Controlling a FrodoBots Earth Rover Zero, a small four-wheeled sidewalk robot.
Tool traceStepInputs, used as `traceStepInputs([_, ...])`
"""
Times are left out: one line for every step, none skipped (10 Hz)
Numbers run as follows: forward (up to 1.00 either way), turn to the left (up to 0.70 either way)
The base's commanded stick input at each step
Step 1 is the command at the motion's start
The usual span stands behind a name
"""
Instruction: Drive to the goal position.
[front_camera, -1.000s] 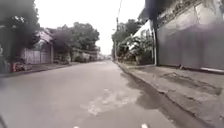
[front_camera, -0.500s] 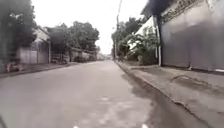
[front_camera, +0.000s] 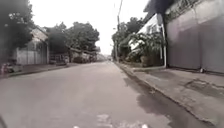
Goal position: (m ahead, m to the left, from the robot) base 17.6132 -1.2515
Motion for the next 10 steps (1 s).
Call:
traceStepInputs([1.00,-0.13])
traceStepInputs([1.00,-0.12])
traceStepInputs([1.00,-0.09])
traceStepInputs([1.00,-0.09])
traceStepInputs([1.00,-0.09])
traceStepInputs([1.00,-0.07])
traceStepInputs([1.00,-0.05])
traceStepInputs([1.00,-0.03])
traceStepInputs([1.00,-0.02])
traceStepInputs([1.00,-0.02])
